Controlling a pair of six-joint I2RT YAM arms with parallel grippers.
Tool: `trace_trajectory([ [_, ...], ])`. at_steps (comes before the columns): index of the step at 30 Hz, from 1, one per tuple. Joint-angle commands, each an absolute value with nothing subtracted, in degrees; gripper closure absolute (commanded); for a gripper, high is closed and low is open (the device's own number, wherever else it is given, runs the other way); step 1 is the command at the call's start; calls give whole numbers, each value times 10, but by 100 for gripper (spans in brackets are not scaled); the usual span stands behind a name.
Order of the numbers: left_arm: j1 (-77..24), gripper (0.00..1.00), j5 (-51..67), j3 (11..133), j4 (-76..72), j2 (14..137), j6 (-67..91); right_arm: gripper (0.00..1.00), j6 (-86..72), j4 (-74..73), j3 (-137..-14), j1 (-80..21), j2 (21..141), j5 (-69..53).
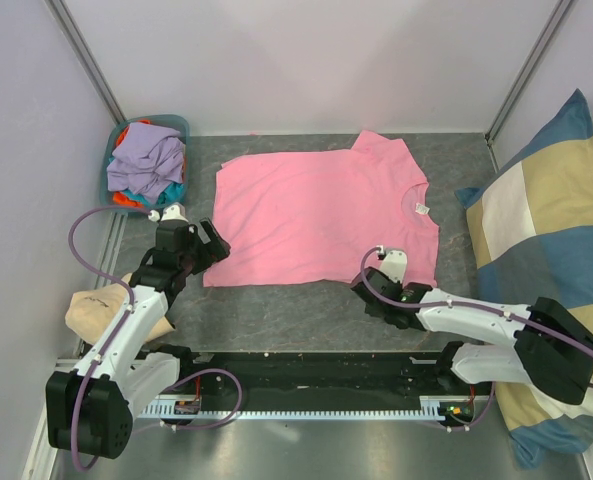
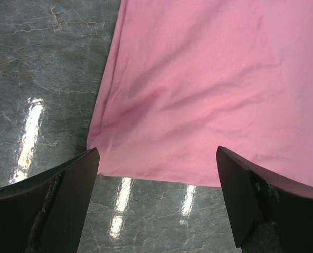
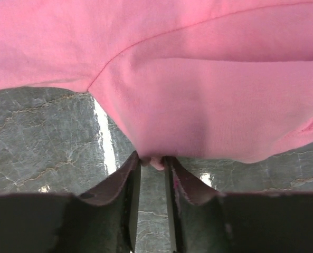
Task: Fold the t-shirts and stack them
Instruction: Flatten the tshirt out
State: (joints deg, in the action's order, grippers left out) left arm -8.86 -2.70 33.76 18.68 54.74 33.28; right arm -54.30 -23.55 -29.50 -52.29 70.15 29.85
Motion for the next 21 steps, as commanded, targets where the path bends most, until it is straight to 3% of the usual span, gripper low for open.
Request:
trace_trajectory([
  [1, -90, 0, -26, 337, 174, 540, 337, 74, -557, -243, -286, -524, 682, 280],
  [21, -90, 0, -25, 344, 186, 531, 338, 83, -572, -312, -312, -554, 638, 223],
])
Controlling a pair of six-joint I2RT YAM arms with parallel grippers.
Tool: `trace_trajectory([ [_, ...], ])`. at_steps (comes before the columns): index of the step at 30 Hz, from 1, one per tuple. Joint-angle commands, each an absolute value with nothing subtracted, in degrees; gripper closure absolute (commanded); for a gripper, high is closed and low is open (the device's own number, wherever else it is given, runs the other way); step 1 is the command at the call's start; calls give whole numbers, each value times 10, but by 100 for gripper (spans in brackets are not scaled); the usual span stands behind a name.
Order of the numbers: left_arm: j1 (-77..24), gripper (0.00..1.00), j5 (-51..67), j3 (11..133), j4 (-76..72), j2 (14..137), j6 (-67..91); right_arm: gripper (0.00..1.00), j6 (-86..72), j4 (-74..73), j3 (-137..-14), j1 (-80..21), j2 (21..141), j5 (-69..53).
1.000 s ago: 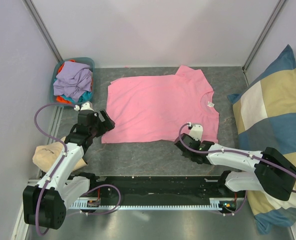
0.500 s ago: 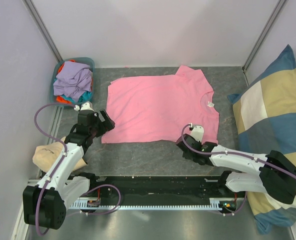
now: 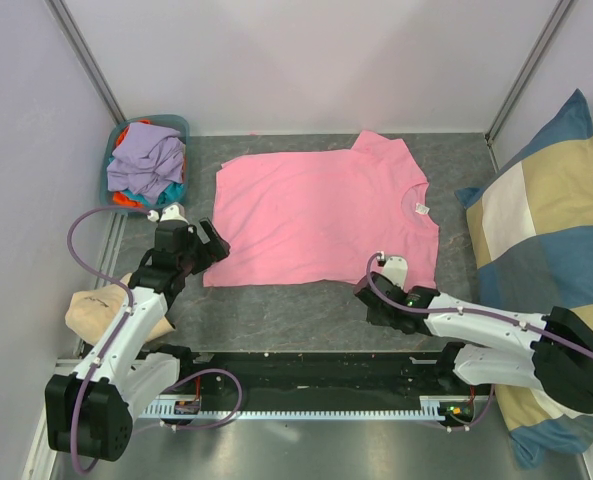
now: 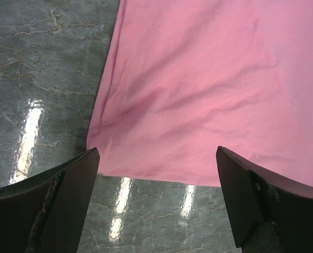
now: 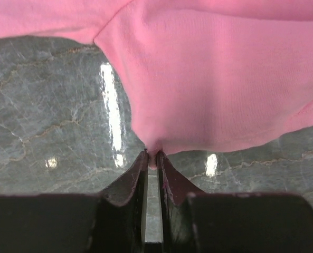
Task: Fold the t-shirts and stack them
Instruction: Flatten the tshirt out
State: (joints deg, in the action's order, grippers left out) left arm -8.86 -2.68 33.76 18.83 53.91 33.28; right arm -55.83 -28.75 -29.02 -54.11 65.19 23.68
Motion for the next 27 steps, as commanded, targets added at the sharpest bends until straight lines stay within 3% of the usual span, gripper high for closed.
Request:
trace_trajectory([
  [1, -90, 0, -25, 344, 186, 531, 338, 84, -576, -315, -312, -556, 637, 221],
  [10, -90, 0, -26, 344, 187, 531, 336, 88, -598, -322, -319, -598, 646, 211],
  [19, -90, 0, -28, 343, 189, 531, 334, 86, -626, -324, -330, -643, 668, 208],
  [20, -90, 0, -27, 342, 189, 531, 334, 80, -627, -326, -333, -649, 670, 210],
  [21, -90, 0, -27, 341, 188, 531, 334, 62, -629, -329, -336, -651, 670, 214],
  [24, -90, 0, -27, 342, 189, 528, 335, 39, -636, -358, -358, -655, 656, 254],
  [27, -89, 0, -25, 349, 192, 527, 333, 32, -641, -404, -393, -655, 613, 312],
])
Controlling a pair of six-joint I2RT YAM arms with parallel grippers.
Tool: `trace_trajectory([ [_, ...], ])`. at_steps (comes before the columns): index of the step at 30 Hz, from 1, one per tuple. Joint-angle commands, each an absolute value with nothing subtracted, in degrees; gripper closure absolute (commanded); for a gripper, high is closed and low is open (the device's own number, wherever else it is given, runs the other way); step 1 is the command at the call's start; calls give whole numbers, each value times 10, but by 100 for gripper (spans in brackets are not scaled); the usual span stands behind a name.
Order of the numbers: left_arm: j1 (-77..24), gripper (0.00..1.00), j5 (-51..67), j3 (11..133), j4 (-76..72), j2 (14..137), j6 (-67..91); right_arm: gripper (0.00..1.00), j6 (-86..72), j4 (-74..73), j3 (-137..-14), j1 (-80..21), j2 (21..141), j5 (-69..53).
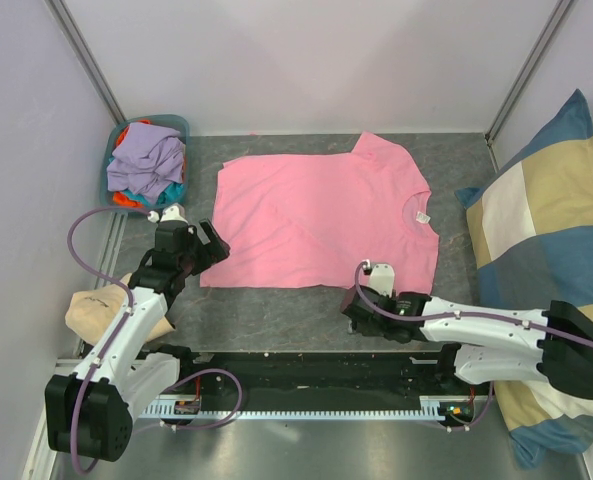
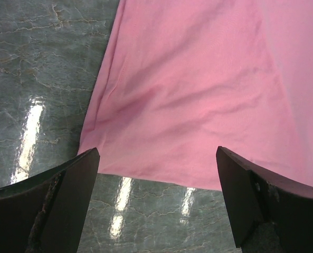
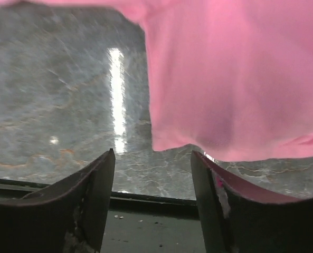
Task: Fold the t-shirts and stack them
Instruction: Flatten the tshirt out
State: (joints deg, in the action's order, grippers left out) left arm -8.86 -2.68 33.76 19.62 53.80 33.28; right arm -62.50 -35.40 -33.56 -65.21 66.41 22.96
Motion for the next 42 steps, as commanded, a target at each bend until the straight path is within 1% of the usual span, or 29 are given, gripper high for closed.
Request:
trace_trajectory([
  [1, -90, 0, -25, 352, 193, 526, 332, 31, -642, -421, -409, -655, 600, 360],
  [3, -89, 0, -25, 359, 198, 523, 331, 29, -636, -437, -429, -651, 566, 403],
  [4, -89, 0, -25, 361, 198, 523, 331, 29, -628, -449, -445, -638, 560, 443],
  [5, -90, 0, -24, 364, 195, 523, 331, 28, -616, -454, -453, -627, 556, 457],
  [8, -90, 0, -15, 377, 184, 534, 330, 28, -577, -456, -459, -564, 561, 489],
  [13, -90, 0, -3, 391, 178, 572, 328, 27, -492, -376, -432, -453, 599, 467],
  [17, -90, 0, 11, 379, 170, 571, 329, 27, -468, -338, -418, -399, 646, 426],
  [25, -90, 0, 3, 367, 168, 566, 323, 26, -498, -308, -353, -389, 650, 345],
  [33, -90, 0, 8, 355, 163, 567, 329, 26, -544, -323, -271, -391, 567, 277],
  [37, -90, 0, 6, 351, 163, 564, 330, 25, -562, -337, -253, -396, 527, 247],
  [42, -90, 0, 9, 349, 163, 566, 332, 25, -577, -372, -253, -410, 502, 239],
])
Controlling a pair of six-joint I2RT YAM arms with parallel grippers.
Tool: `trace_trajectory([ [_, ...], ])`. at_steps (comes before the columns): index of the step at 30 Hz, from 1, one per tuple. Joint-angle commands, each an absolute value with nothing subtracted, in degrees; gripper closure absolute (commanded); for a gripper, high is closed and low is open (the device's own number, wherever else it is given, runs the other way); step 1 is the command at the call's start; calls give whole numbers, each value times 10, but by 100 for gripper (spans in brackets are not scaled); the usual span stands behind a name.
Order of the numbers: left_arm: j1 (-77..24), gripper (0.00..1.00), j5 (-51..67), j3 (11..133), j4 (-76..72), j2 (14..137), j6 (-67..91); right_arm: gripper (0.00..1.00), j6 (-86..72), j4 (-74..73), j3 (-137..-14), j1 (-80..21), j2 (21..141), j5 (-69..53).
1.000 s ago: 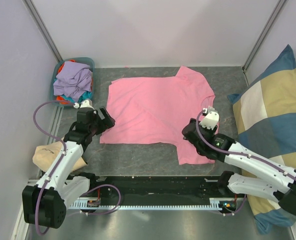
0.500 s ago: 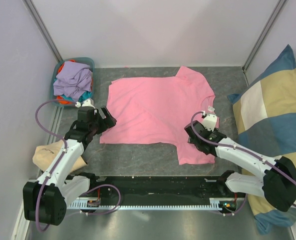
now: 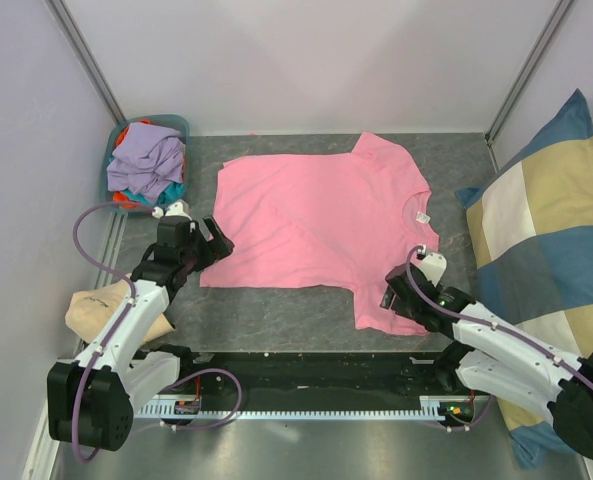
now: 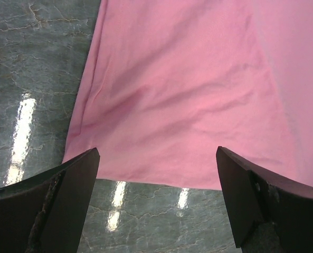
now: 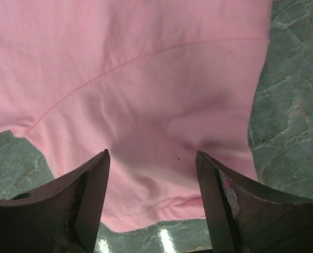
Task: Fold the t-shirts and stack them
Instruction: Flatten the tshirt out
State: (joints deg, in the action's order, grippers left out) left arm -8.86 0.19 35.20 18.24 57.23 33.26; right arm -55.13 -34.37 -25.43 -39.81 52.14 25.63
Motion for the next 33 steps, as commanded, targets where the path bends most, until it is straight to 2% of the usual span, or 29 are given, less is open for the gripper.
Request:
trace_trajectory([
  [1, -89, 0, 9, 348, 162, 566, 333, 25, -579, -376, -253, -412, 496, 238],
  [8, -90, 0, 10, 345, 163, 561, 333, 25, -591, -409, -259, -426, 474, 222],
  [17, -89, 0, 4, 373, 156, 587, 323, 22, -538, -378, -344, -432, 475, 279],
  [24, -90, 0, 52, 449, 100, 722, 315, 19, -490, -338, -417, -432, 552, 288],
  [33, -108, 0, 122, 521, 29, 852, 327, 18, -483, -309, -400, -432, 559, 288],
])
